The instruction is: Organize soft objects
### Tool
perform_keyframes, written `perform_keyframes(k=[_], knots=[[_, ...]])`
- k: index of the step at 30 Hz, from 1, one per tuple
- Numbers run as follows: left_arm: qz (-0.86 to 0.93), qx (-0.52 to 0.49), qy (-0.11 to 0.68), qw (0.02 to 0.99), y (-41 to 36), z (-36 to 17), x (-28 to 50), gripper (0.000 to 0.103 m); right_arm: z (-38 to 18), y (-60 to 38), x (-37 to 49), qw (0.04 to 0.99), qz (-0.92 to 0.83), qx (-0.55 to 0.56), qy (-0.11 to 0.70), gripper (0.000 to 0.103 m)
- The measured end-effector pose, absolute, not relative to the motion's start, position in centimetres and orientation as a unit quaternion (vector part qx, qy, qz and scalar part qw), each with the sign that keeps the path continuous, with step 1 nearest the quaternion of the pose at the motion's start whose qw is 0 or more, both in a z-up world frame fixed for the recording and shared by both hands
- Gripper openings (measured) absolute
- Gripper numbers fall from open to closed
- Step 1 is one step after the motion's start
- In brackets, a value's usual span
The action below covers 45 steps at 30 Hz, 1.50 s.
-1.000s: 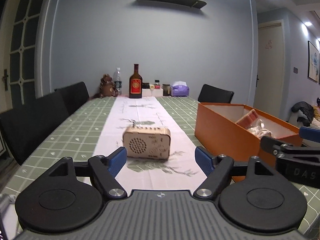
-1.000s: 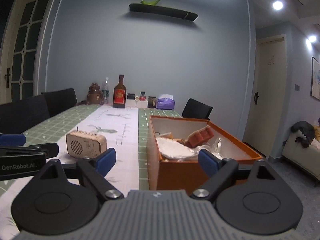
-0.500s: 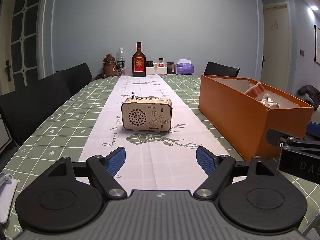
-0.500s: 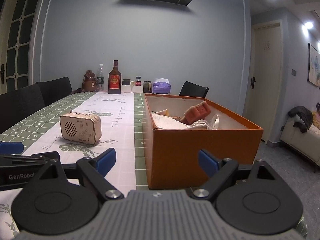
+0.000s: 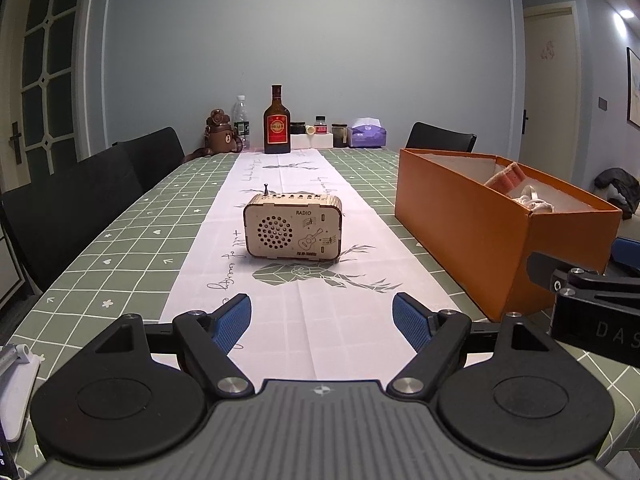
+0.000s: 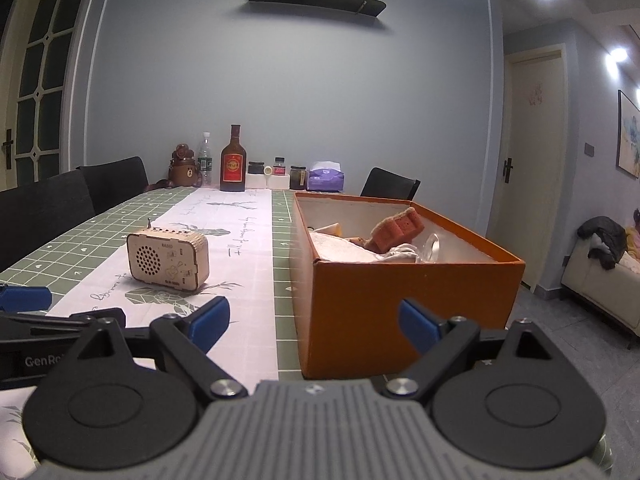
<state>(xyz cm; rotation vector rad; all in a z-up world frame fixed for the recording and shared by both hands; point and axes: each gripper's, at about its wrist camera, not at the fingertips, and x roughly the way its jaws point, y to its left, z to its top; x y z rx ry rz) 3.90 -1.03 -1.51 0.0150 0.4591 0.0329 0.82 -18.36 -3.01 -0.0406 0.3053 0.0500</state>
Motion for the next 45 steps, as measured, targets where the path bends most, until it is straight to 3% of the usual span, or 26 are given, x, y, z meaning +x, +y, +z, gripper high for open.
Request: perform_keyframes(k=[45], knots=[[0.026, 0.01, 0.237, 0.971, -1.02, -2.0, 4.3, 0.094, -3.6, -18.64, 1.21, 0.987, 0.024, -0.013, 0.159, 0.09]])
